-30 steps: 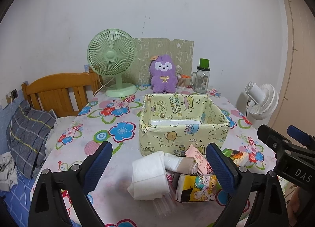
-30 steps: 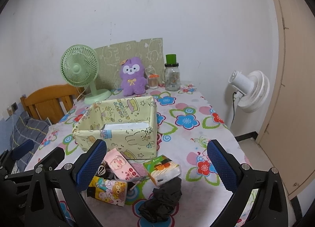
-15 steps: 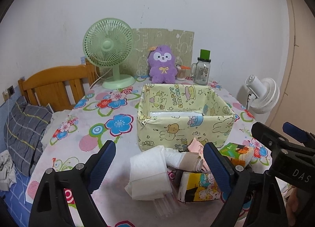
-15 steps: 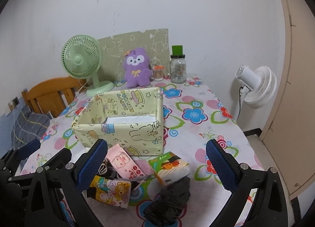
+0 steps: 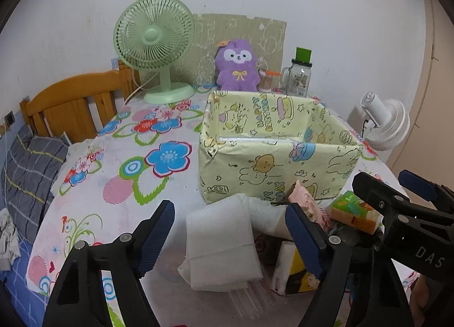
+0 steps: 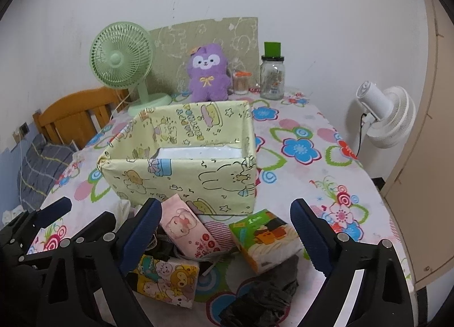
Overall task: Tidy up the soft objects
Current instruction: 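Grasp the white folded cloth with the left tool while the right tool grasps the pink bear-print packet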
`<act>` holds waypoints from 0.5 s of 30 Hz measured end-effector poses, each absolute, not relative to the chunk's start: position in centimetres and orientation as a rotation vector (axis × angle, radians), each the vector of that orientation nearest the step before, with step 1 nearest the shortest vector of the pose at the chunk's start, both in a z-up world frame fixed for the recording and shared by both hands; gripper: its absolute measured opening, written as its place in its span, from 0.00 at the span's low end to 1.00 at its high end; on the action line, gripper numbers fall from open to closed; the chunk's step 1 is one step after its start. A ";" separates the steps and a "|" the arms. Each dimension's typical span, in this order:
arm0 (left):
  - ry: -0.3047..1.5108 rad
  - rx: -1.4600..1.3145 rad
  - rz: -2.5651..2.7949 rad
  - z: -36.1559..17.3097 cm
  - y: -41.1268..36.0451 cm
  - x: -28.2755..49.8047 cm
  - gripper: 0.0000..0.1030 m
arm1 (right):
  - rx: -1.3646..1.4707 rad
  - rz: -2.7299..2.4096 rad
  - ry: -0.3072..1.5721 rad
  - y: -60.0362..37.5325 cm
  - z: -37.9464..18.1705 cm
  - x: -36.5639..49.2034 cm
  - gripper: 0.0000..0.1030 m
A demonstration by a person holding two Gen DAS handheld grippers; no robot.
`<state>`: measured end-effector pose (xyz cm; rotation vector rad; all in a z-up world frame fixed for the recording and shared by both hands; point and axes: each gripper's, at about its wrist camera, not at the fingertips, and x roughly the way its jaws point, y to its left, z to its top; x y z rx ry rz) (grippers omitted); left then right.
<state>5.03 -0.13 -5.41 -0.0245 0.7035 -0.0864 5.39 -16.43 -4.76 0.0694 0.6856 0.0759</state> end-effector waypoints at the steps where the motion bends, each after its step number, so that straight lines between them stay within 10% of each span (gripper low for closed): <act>1: 0.711 -0.023 -0.087 -5.6 -0.1 5.2 0.79 | 0.068 0.080 0.692 -16.3 -4.9 5.6 0.91; 15: 0.791 -0.016 -0.080 -7.6 0.6 6.7 0.74 | 0.045 0.129 0.788 -14.4 -7.3 7.9 0.88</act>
